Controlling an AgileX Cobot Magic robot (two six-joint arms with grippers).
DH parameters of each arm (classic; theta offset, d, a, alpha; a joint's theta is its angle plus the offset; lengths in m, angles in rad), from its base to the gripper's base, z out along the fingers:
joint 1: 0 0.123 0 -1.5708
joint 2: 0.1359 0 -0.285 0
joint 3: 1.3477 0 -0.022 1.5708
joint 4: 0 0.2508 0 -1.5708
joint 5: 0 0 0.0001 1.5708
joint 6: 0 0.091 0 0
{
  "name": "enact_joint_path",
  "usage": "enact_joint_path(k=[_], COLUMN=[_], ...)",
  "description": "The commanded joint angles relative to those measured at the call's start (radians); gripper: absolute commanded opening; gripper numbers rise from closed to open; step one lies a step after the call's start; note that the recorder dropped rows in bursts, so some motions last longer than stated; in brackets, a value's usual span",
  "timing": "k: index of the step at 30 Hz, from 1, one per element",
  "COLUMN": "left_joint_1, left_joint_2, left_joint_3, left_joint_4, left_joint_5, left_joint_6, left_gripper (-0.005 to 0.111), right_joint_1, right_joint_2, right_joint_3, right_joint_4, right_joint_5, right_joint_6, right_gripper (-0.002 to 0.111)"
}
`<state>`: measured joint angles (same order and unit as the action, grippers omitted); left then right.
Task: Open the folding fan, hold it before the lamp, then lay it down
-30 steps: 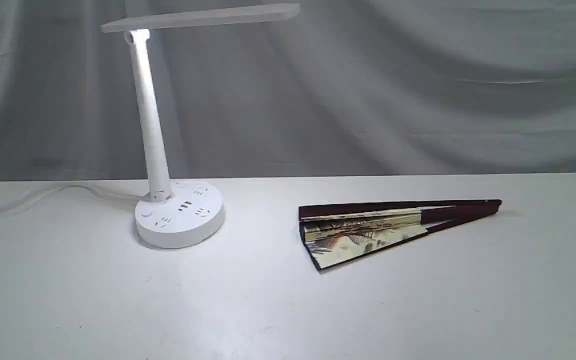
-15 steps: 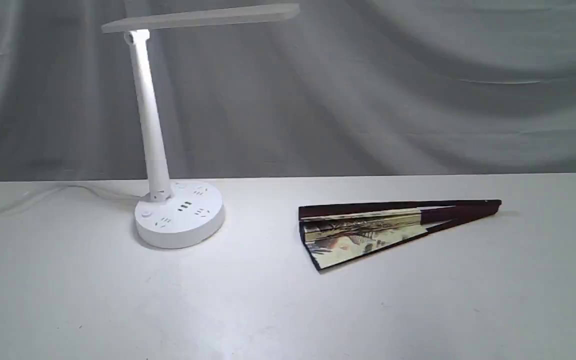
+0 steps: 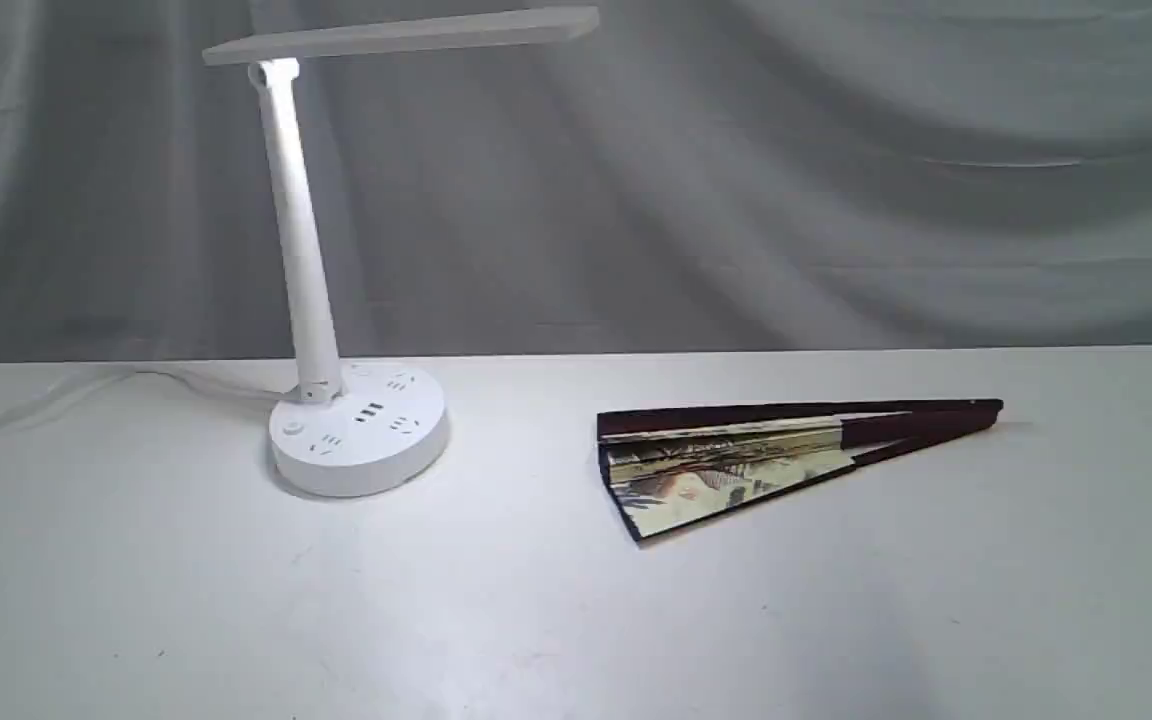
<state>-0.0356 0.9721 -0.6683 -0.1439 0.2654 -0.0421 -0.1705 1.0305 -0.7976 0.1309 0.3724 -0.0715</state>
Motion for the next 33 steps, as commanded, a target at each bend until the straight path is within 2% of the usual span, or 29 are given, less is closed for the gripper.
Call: enact_joint_path(k=[1, 5, 13, 17, 23, 33], left_joint_1=[0.001, 0.001, -0.008, -0.059, -0.121, -0.132], left_joint_2=[0.096, 0.200, 0.338, 0.392, 0.428, 0.430], left_joint_3=[-0.062, -0.160, -0.269, -0.288, -0.290, -0.290], left_joint_4=[-0.002, -0.002, -0.002, -0.002, 0.003, -0.009], left_joint_5=[0.045, 0.171, 0.304, 0.345, 0.346, 0.343], left_joint_6=[0.020, 0.050, 0.050, 0.051, 0.099, 0.097], left_gripper=[0.000, 0.000, 0.000, 0.000, 0.000, 0.000], right_joint_1=[-0.003, -0.003, 0.001, 0.010, 0.063, 0.185], right_joint_2=[0.089, 0.190, 0.408, 0.509, 0.645, 0.872], right_joint_3=[-0.007, -0.021, -0.204, -0.272, -0.336, -0.515], right_joint_4=[-0.013, -0.013, -0.004, 0.067, 0.077, 0.125], right_joint_5=[-0.071, -0.109, 0.050, 0.058, 0.043, 0.028], right_joint_6=[-0.010, -0.033, -0.063, -0.137, -0.194, -0.194], right_gripper=[0.000, 0.004, 0.027, 0.028, 0.028, 0.028])
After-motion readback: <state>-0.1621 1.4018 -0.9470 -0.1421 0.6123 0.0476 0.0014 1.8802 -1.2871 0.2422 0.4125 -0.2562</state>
